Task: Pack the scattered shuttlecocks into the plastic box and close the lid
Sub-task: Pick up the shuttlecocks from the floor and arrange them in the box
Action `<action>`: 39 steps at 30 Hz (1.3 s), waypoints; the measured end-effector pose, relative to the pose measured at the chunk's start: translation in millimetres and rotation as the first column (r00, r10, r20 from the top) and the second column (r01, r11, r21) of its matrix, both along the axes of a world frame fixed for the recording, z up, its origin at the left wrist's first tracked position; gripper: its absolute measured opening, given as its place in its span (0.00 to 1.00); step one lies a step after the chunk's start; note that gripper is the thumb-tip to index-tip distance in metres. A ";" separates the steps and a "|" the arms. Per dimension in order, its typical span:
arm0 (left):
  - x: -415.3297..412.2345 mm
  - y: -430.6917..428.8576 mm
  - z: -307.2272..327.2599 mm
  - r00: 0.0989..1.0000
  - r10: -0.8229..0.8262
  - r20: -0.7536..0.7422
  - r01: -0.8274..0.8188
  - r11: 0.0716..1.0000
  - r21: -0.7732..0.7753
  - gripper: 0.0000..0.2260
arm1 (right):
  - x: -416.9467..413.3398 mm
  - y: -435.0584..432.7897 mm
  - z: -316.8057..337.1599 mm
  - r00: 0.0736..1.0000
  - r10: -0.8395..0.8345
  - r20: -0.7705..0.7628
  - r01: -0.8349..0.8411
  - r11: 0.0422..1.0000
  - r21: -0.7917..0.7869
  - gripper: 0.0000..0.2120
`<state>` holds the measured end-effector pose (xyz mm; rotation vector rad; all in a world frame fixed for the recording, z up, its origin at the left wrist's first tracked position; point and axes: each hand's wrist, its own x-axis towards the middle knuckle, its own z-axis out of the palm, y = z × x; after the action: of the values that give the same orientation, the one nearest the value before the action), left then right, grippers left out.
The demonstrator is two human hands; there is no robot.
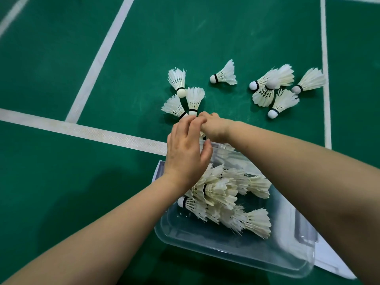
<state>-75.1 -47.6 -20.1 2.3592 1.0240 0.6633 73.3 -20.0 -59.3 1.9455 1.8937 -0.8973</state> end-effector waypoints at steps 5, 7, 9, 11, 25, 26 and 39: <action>-0.5 0.0 0.5 1.000 -0.004 0.009 0.004 1.000 0.000 0.18 | -0.9 -1.0 0.6 1.000 -0.024 -0.003 0.024 1.000 0.007 0.20; 0.3 -0.2 0.0 1.000 -0.005 0.003 0.004 1.000 0.005 0.18 | -0.2 0.0 -3.9 1.000 -0.026 -0.010 0.026 1.000 -0.016 0.22; 0.5 0.0 -0.7 1.000 -0.002 0.010 0.002 1.000 -0.001 0.18 | -0.9 1.5 -6.7 1.000 -0.018 -0.020 0.017 1.000 -0.025 0.22; 0.4 0.3 -1.0 1.000 -0.004 0.017 0.005 1.000 -0.008 0.18 | -1.6 2.2 -6.0 1.000 -0.020 -0.021 0.020 1.000 -0.019 0.21; -0.1 0.7 -1.2 0.999 -0.014 0.032 0.015 1.000 -0.014 0.18 | 2.1 -3.2 3.4 0.975 -0.180 -0.133 0.193 0.977 0.095 0.10; -0.3 0.8 -1.1 0.999 -0.016 0.028 0.016 1.000 -0.011 0.18 | 2.7 -3.7 4.8 0.970 -0.195 -0.146 0.211 0.972 0.107 0.11; -6.3 6.0 2.8 0.999 -0.017 -0.028 0.016 0.999 -0.037 0.19 | 29.8 -28.4 61.2 0.718 -0.471 -0.513 0.662 0.691 0.292 0.16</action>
<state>-81.4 -41.6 -17.3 2.3489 1.0192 0.6009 103.1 -48.5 1.9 2.9741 1.8159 -1.1673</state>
